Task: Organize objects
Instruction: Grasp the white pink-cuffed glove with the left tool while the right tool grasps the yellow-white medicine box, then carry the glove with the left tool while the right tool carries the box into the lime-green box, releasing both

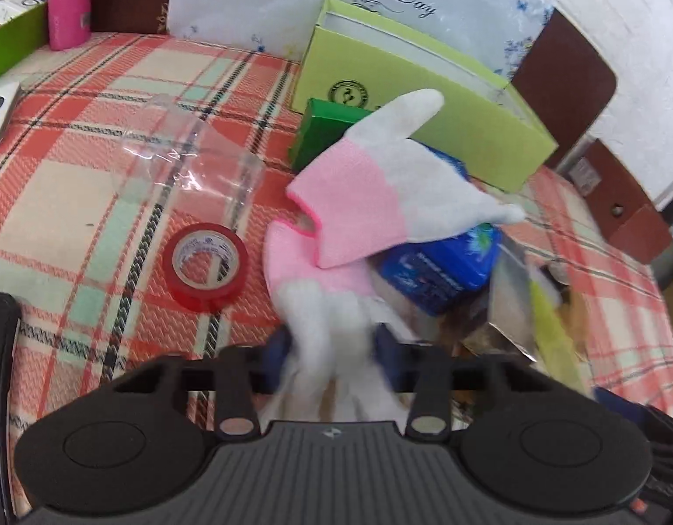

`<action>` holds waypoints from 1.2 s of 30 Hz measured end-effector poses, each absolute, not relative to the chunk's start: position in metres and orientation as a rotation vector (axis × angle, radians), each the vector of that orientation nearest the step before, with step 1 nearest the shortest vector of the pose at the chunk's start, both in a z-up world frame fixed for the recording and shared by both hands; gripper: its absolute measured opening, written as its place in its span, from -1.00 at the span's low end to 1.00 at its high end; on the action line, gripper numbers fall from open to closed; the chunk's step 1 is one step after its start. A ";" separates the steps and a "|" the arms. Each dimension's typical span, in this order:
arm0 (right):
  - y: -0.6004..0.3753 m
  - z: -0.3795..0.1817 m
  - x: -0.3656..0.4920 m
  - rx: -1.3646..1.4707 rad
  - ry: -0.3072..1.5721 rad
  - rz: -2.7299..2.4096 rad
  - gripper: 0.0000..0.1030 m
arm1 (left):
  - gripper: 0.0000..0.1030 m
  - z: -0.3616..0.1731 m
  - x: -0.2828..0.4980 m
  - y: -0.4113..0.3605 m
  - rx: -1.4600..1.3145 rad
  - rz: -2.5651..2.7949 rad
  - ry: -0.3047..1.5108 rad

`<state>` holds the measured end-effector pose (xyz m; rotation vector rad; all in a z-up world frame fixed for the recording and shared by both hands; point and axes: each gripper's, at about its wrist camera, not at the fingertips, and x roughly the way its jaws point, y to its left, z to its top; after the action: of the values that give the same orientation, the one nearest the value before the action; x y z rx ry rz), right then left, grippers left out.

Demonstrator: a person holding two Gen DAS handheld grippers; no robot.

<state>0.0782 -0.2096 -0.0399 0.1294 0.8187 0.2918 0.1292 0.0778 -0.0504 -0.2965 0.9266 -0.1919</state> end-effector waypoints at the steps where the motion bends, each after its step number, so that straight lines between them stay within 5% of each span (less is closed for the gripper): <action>1: -0.208 -0.040 0.081 0.136 0.820 0.292 0.63 | -0.54 -0.047 0.124 0.077 -0.269 -0.200 0.922; 7: -0.216 -0.046 0.100 0.218 0.838 0.306 0.65 | -0.54 -0.049 0.113 0.073 -0.218 -0.214 0.893; 9: -0.216 -0.050 0.106 0.218 0.856 0.299 0.52 | -0.58 -0.049 0.116 0.074 -0.236 -0.208 0.905; 10: -0.217 -0.052 0.107 0.224 0.859 0.310 0.30 | -0.65 -0.047 0.117 0.075 -0.244 -0.210 0.910; 12: -0.219 -0.053 0.104 0.242 0.861 0.322 0.30 | -0.86 -0.041 0.116 0.079 -0.257 -0.221 0.909; 36: -0.217 0.079 0.106 0.146 0.495 0.421 0.27 | -0.87 0.147 0.115 0.076 -0.276 -0.414 0.486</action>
<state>0.1056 -0.2172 0.0794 0.1459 0.4948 0.4209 0.1147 0.0761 0.1472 -0.2765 0.4857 -0.4141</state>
